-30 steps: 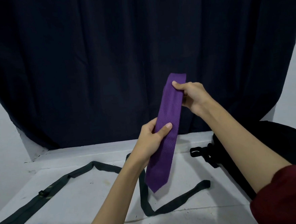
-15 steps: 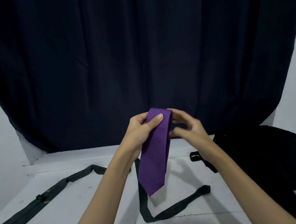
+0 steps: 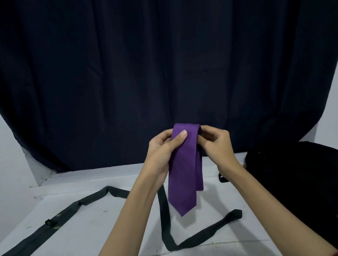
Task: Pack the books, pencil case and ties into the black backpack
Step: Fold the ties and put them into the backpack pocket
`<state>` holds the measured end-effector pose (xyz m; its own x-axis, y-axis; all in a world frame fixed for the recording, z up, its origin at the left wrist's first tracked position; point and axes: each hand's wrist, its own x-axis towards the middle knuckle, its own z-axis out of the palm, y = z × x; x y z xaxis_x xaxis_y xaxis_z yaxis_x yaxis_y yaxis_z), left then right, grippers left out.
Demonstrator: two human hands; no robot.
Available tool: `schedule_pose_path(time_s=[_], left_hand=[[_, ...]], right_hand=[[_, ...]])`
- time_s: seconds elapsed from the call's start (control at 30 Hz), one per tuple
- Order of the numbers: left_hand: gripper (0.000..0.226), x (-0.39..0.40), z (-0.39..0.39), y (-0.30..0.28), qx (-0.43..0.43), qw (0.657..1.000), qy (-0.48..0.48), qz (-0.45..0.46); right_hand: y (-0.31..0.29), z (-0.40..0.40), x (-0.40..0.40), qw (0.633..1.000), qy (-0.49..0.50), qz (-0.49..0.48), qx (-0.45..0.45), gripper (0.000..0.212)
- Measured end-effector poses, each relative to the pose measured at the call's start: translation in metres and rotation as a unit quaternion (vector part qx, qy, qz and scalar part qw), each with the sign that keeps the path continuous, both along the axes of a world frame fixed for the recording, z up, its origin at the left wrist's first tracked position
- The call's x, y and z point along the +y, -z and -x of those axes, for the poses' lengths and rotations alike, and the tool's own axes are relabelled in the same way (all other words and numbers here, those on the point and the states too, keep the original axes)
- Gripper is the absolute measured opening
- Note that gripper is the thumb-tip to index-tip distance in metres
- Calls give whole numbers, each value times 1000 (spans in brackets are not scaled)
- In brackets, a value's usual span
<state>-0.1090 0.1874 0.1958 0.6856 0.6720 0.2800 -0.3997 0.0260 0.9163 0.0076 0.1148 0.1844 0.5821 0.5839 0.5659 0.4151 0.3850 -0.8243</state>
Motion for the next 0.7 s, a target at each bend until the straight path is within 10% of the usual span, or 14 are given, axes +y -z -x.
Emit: schedule_pose_path(time_s=[0.5,0.7], left_hand=[[19,-9,-14,5,-40,998,-19,47],[21,-6,-13,8,5,992,-91,-89]], right_hand=[[3,3,-10,996,-60,4,61,19],[-4,-11,-11,999,23,4,-33,22]])
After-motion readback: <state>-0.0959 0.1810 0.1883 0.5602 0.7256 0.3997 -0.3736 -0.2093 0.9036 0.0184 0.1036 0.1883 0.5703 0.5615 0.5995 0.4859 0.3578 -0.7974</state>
